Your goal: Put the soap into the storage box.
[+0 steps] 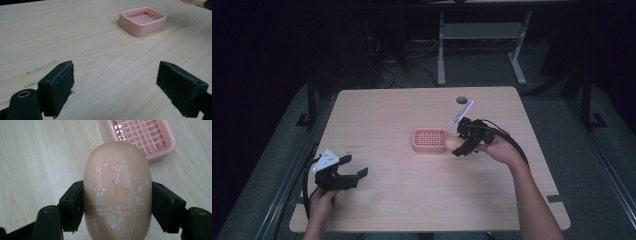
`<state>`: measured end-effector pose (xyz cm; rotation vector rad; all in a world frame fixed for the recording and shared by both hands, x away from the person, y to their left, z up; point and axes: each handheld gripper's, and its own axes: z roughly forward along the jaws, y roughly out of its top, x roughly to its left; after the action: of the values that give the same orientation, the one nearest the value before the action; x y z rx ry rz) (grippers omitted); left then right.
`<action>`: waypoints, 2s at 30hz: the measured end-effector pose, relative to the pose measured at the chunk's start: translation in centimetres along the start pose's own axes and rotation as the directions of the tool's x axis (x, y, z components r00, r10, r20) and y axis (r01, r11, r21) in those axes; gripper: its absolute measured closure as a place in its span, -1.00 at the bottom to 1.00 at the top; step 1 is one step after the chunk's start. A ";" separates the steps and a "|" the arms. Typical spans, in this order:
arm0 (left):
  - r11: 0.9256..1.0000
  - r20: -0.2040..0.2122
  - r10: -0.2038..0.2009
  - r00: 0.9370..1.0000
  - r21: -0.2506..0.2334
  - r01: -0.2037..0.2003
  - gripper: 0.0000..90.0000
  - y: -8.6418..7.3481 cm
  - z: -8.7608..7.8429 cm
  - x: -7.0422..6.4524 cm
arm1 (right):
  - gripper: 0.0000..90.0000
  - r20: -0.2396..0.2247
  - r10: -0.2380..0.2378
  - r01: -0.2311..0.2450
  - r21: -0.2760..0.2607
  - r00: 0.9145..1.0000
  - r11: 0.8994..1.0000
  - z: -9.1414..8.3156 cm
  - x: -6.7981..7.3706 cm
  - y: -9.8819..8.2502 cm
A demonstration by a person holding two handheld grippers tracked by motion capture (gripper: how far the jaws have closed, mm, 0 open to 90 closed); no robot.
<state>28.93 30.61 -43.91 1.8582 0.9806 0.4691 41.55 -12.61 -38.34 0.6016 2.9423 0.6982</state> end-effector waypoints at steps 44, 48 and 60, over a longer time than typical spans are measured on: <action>1.000 -0.001 -0.001 1.000 -0.004 0.001 -0.68 0.1 -0.1 0.1 | -0.29 -0.021 -0.067 0.067 0.024 0.998 0.997 1.5 -2.4 6.6; 1.000 0.003 0.000 1.000 -0.006 0.000 -0.68 0.1 0.0 0.1 | -0.29 -0.019 -0.078 0.079 0.024 0.997 0.997 1.4 -2.4 7.2; 1.000 -0.001 -0.004 1.000 -0.008 0.004 -0.68 0.1 -0.1 0.1 | -0.29 -0.026 -0.086 0.087 0.038 0.996 0.995 2.4 -2.7 8.6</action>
<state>28.99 30.76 -43.81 1.8489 0.9819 0.4705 47.46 -5.63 -36.75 0.4679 2.9903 0.6449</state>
